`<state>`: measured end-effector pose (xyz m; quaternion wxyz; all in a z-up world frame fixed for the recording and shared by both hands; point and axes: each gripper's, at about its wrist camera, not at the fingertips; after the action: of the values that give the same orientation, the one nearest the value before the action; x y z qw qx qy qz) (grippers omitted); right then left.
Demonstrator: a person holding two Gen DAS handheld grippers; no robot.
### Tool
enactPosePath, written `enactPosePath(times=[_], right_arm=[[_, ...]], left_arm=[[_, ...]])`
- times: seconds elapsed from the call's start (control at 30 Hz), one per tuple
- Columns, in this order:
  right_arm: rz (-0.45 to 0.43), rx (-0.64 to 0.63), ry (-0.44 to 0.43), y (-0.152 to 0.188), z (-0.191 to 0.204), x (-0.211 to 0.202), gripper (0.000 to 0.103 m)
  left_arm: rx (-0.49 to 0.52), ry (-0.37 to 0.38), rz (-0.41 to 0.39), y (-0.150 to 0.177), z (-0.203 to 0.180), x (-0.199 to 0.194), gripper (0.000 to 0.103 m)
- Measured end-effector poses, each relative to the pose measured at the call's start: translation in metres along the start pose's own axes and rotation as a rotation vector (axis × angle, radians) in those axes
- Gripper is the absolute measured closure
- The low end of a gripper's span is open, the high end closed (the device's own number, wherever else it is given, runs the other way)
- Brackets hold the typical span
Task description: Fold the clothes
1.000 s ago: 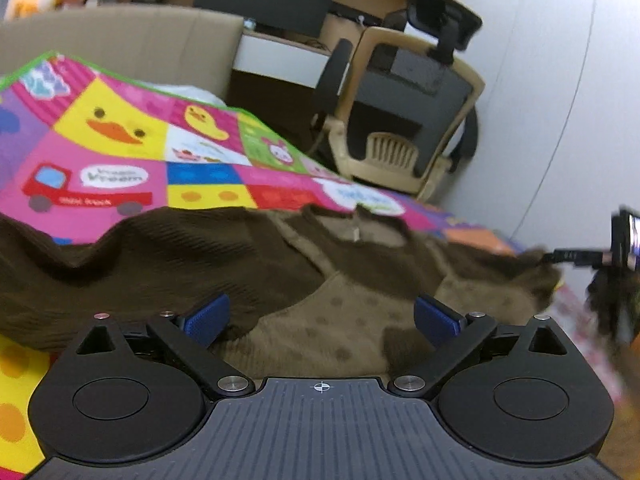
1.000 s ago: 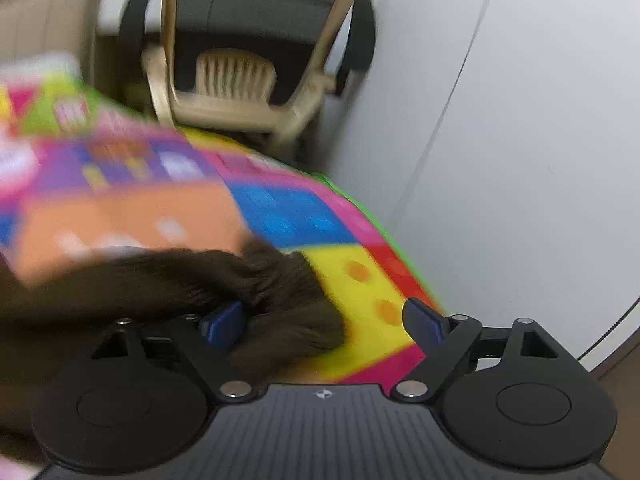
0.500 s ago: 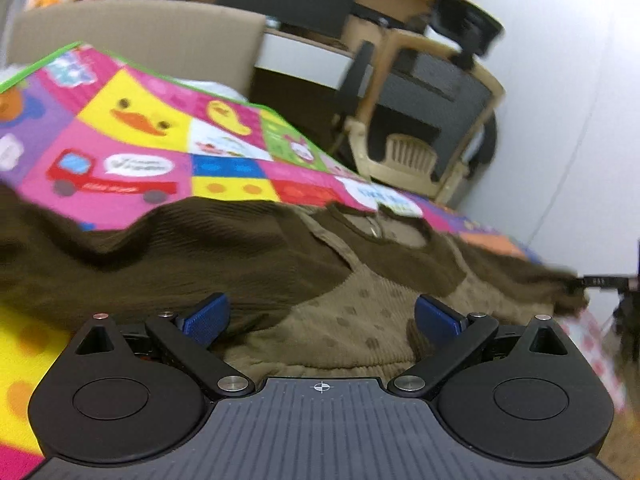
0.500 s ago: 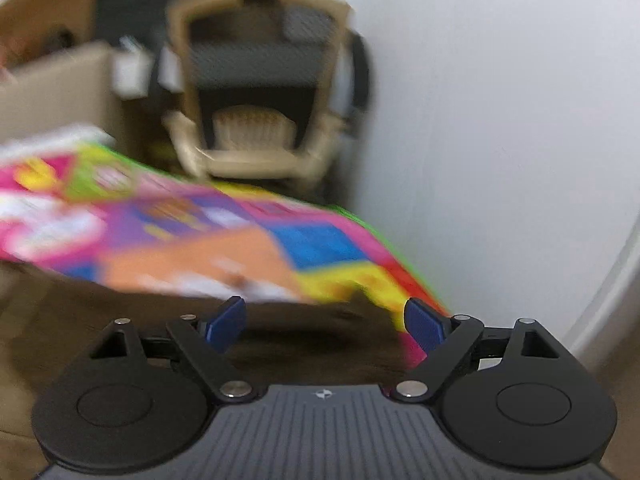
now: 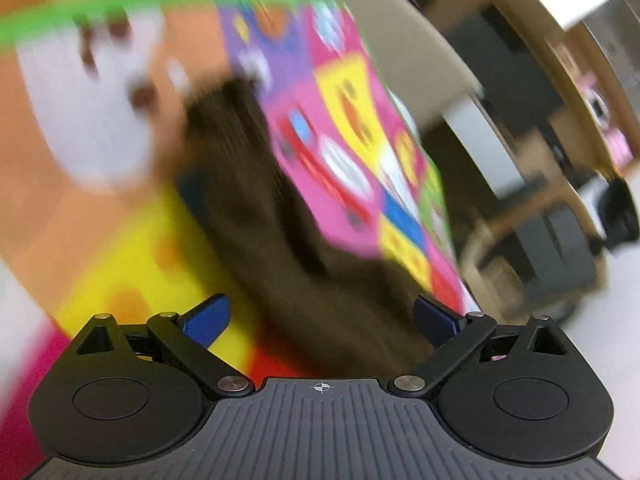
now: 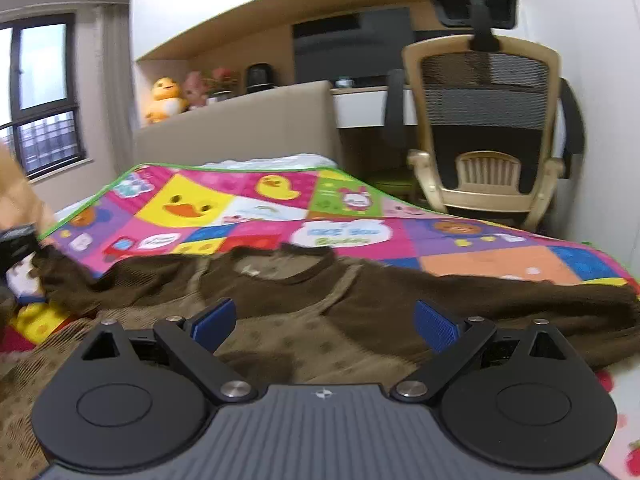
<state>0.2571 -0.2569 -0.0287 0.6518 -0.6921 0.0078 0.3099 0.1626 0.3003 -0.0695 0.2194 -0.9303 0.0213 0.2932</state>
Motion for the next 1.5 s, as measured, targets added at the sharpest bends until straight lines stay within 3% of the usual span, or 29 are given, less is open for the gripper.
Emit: enactPosePath(times=[0.07, 0.17, 0.2, 0.23, 0.3, 0.33, 0.43, 0.6, 0.73, 0.83, 0.87, 0.93, 1.0, 1.1, 1.17, 1.27, 1.37, 1.43, 1.5], right_arm=[[-0.005, 0.023, -0.023, 0.005, 0.002, 0.000, 0.002], [-0.013, 0.056, -0.058, 0.012, 0.006, 0.000, 0.000], [-0.015, 0.068, -0.070, 0.015, 0.007, 0.000, 0.000], [-0.018, 0.079, -0.082, 0.017, 0.008, 0.000, 0.000], [-0.023, 0.101, -0.105, 0.022, 0.011, 0.000, 0.000], [-0.026, 0.113, -0.117, 0.025, 0.012, 0.000, 0.000], [-0.033, 0.146, -0.152, 0.032, 0.015, 0.000, 0.000], [0.020, 0.157, -0.203, 0.036, 0.016, 0.007, 0.000], [0.072, 0.167, -0.220, 0.037, 0.016, 0.016, 0.000], [0.114, 0.193, -0.241, 0.039, 0.012, 0.023, 0.000], [0.114, 0.200, -0.244, 0.039, 0.011, 0.023, 0.000], [0.115, 0.214, -0.251, 0.040, 0.010, 0.023, 0.000], [0.115, 0.228, -0.257, 0.041, 0.008, 0.023, 0.000], [0.116, 0.242, -0.262, 0.041, 0.006, 0.023, 0.000], [0.122, 0.234, -0.256, 0.040, 0.008, 0.024, 0.000], [0.158, 0.156, -0.230, 0.035, 0.021, 0.028, 0.000], [0.202, 0.049, -0.185, 0.028, 0.038, 0.031, 0.000], [0.193, -0.002, -0.182, 0.019, 0.044, 0.025, 0.000], [0.129, -0.036, -0.179, 0.002, 0.047, 0.014, 0.000]], left_arm=[[0.018, -0.053, -0.091, -0.013, -0.002, 0.002, 0.003], [0.061, -0.111, -0.132, -0.028, -0.006, 0.020, 0.005], [0.083, -0.125, -0.136, -0.031, -0.009, 0.027, 0.018], [0.124, -0.142, -0.139, -0.031, -0.012, 0.034, 0.052], [0.225, -0.182, -0.142, -0.030, -0.024, 0.043, 0.083], [0.255, -0.184, -0.153, -0.029, -0.030, 0.041, 0.090], [0.344, -0.103, -0.185, -0.022, -0.064, 0.019, 0.091], [0.513, 0.129, -0.212, 0.006, -0.154, -0.022, 0.091], [0.604, 0.318, -0.110, 0.054, -0.220, -0.021, 0.091], [0.603, 0.391, 0.019, 0.092, -0.247, 0.000, 0.087], [0.601, 0.412, 0.064, 0.104, -0.254, 0.007, 0.082], [0.617, 0.465, 0.157, 0.122, -0.259, 0.020, 0.038], [0.651, 0.482, 0.148, 0.122, -0.253, 0.016, 0.019], [0.700, 0.507, 0.135, 0.124, -0.244, 0.009, 0.009], [0.733, 0.521, 0.126, 0.124, -0.238, 0.004, 0.009], [0.757, 0.437, 0.095, 0.115, -0.219, 0.005, 0.007], [0.757, 0.426, 0.140, 0.117, -0.196, 0.012, 0.007], [0.757, 0.418, 0.170, 0.118, -0.181, 0.016, 0.007], [0.756, 0.410, 0.200, 0.119, -0.166, 0.021, 0.007]])
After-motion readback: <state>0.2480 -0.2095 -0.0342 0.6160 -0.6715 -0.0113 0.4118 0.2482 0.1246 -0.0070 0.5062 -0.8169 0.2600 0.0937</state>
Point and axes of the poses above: each gripper's, at about its wrist camera, not at the fingertips, and x roughly the way its jaws point, z to its left, y to its underside, and after that the axes turned 11 degrees about -x, right-handed
